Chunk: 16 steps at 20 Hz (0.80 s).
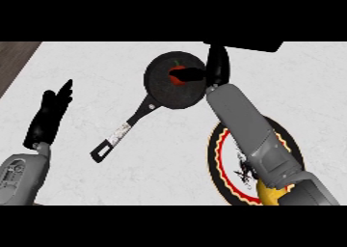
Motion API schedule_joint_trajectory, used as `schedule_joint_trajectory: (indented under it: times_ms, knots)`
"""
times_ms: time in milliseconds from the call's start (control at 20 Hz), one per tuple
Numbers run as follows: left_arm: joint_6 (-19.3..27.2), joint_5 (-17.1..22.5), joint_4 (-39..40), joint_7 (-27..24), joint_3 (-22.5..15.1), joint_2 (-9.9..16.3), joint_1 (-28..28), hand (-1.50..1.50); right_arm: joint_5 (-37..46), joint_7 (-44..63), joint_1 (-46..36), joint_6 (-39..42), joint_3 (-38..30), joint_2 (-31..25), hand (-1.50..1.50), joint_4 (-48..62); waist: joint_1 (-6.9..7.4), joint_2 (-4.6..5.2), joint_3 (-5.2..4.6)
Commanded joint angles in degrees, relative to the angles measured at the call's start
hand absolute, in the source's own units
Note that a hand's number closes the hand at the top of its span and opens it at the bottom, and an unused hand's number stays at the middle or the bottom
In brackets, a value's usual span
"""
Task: Pick the bell pepper from the plate and place it in the pan
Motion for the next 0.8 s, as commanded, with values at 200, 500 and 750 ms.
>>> schedule_joint_trajectory:
  times_ms: [200, 500, 750]
  knots:
    - [0.1, 1.4, 0.7, -1.5, 3.3, 1.4, 4.6, 0.0, -5.1, -5.1, -1.2, -4.0, -4.9, 0.0, -1.5, 3.8, -5.2, -1.61, -0.11]
    - [2.0, 0.4, -2.3, -1.9, 4.0, 0.7, 9.2, 0.0, -6.5, -10.9, 4.9, 4.2, -7.7, -4.7, -1.5, 1.0, -8.76, -2.64, -0.11]
    - [0.4, 1.7, -3.4, 0.0, 6.8, 3.1, 9.5, 0.0, -6.4, -8.0, 11.6, 13.1, -6.0, -11.1, -1.5, -7.9, -10.24, -3.25, -0.15]
